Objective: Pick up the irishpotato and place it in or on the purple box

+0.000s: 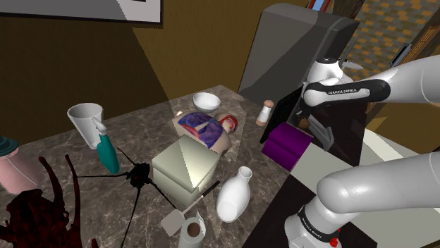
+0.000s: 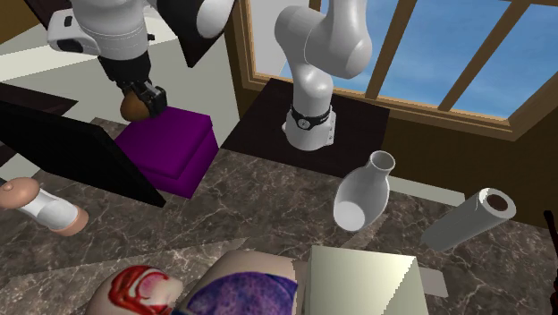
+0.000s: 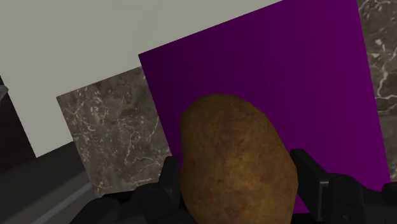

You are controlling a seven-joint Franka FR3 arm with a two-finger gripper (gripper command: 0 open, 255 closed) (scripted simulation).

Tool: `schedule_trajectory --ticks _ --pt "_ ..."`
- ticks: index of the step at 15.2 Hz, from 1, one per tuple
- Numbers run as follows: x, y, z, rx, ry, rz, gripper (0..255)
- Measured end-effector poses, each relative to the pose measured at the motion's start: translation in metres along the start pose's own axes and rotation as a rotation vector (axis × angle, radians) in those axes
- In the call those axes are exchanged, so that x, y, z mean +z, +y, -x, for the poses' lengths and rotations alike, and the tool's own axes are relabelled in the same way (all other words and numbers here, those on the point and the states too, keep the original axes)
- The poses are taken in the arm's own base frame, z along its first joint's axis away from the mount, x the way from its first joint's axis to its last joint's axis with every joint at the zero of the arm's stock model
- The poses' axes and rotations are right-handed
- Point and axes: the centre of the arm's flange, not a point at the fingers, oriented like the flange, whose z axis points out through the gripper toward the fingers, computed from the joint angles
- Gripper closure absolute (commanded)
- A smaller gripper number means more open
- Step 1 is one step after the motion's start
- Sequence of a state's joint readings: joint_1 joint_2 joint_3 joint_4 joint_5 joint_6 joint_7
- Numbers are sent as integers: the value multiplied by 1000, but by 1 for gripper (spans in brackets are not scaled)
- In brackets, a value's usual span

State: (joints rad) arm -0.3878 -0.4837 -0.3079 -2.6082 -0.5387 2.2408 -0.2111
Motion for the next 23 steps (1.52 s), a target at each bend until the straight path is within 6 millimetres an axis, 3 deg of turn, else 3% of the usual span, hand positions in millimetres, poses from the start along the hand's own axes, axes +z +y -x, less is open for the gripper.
schedule_trajectory --ticks 10,17,18,23 --pt "51 -16 0 -1 0 0 255" --pt "57 -18 -1 0 0 0 255" --pt "57 -18 -1 0 0 0 0" --pt "57 -18 -1 0 0 0 0"
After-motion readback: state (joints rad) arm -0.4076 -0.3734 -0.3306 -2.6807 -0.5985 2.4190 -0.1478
